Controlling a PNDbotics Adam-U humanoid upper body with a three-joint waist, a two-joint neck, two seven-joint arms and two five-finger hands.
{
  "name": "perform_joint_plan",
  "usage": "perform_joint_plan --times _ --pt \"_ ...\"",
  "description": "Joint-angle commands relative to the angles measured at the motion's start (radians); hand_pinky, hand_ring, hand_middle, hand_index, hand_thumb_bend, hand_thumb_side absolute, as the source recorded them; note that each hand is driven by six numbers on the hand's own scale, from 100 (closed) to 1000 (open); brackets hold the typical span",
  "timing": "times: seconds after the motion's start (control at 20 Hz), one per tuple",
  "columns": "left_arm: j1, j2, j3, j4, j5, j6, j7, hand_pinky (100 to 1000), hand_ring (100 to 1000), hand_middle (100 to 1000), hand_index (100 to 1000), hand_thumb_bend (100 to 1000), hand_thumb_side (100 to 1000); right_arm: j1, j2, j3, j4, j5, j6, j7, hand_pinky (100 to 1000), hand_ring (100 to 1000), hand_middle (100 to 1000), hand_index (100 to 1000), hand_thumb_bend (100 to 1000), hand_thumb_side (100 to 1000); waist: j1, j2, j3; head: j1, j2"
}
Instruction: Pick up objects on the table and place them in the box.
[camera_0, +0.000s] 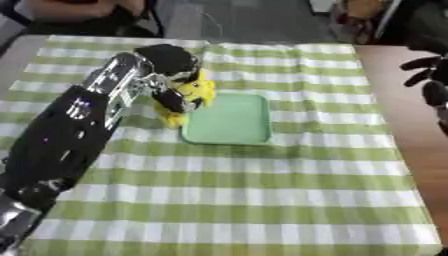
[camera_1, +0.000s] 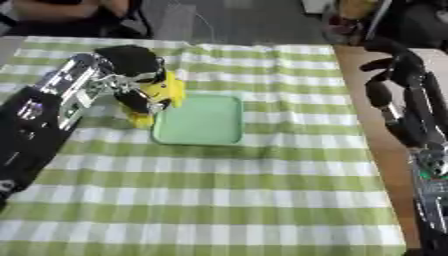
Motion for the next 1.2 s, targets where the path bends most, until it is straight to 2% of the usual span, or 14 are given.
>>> perform_joint_plan --times 0.05,0.25,0.95,1.05,1.2 --pt "-0.042 -0.038 0.034 0.038 -0.03 0.02 0.012 217 100 100 217 100 293 -0.026 -0.004 0.004 -0.016 -0.007 -0.005 0.005 513 671 797 925 693 983 -0.001 -0.009 -0.01 0.018 -0.017" --pt "-0.06 -0.081 0.063 0.107 -0.067 0.036 0.047 215 100 100 216 100 293 -0.037 0.002 0.01 -0.017 -0.01 -0.007 0.012 514 672 798 925 693 986 -0.005 -0.002 -0.027 0.027 -0.025" --pt "-0.061 -0.098 0.08 0.157 -0.096 0.026 0.097 215 100 100 222 100 303 -0.041 0.003 0.007 -0.018 -0.009 -0.007 0.011 514 672 798 925 695 985 -0.008 0.001 -0.032 0.028 -0.027" --pt "-0.06 -0.099 0.078 0.154 -0.089 0.023 0.097 218 100 100 242 100 332 -0.04 0.003 0.007 -0.018 -0.009 -0.007 0.011 514 672 798 925 695 984 -0.008 0.001 -0.032 0.027 -0.027" --pt "-0.06 -0.105 0.08 0.15 -0.044 0.018 0.107 239 100 143 307 100 490 -0.04 0.004 0.007 -0.02 -0.01 -0.007 0.01 514 672 798 925 694 988 -0.007 0.001 -0.032 0.026 -0.027"
